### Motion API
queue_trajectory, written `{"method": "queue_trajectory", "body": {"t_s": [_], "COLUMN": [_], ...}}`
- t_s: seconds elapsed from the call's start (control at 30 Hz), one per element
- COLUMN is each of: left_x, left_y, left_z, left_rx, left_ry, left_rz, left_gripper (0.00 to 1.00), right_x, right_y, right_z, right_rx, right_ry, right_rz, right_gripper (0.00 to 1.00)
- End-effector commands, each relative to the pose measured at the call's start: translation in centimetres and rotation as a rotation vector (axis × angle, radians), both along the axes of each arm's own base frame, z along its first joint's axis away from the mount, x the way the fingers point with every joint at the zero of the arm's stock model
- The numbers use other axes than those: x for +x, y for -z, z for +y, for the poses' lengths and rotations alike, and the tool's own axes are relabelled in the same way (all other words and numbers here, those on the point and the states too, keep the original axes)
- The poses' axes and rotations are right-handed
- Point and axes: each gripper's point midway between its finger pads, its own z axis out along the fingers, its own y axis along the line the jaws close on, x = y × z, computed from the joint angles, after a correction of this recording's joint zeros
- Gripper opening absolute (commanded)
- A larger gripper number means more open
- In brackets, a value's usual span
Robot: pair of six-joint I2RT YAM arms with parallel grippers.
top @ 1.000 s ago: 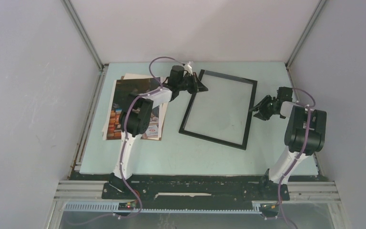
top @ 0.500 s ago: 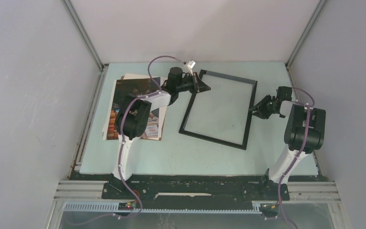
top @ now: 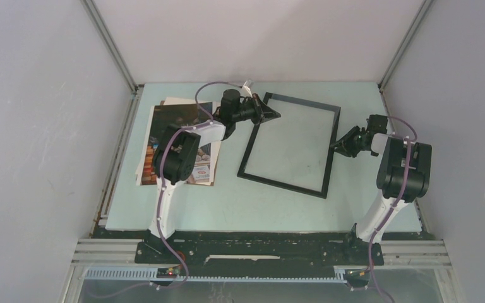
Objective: Put the photo into the frame
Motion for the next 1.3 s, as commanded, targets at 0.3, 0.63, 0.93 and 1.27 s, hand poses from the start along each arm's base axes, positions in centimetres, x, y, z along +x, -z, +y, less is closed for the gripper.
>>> {"method": "queue_trajectory", "body": {"t_s": [0.3,0.63,0.93,1.27], "left_x": [1.2,2.0,1.9,-0.6], "left_y": [-5.9,-7.1,-9.2,-10.1], "left_z": [-0.2,0.0,-0.6,-1.4], "left_rx": [-0.155,-0.090,-0.150,-0.264], "left_ry": [-0.078,-0.135,-0.097,0.067], "left_rz": [0.147,0.209,0.171,0.056], "left_gripper": [0.00,0.00,0.00,0.00], "right_x": [1.2,1.2,1.2,1.2], "right_y": [-0.3,0.1,-0.3,-0.2], "right_z": [-0.4,-0.2,-0.4,-0.4], "right_rx": [-0.007,0.002,0.002,0.001], "right_ry": [0.003,0.001,0.001,0.001], "right_rz": [-0.027,-0.024,-0.031,-0.031], "right_gripper": [0.30,0.27,0.27,0.27]}}
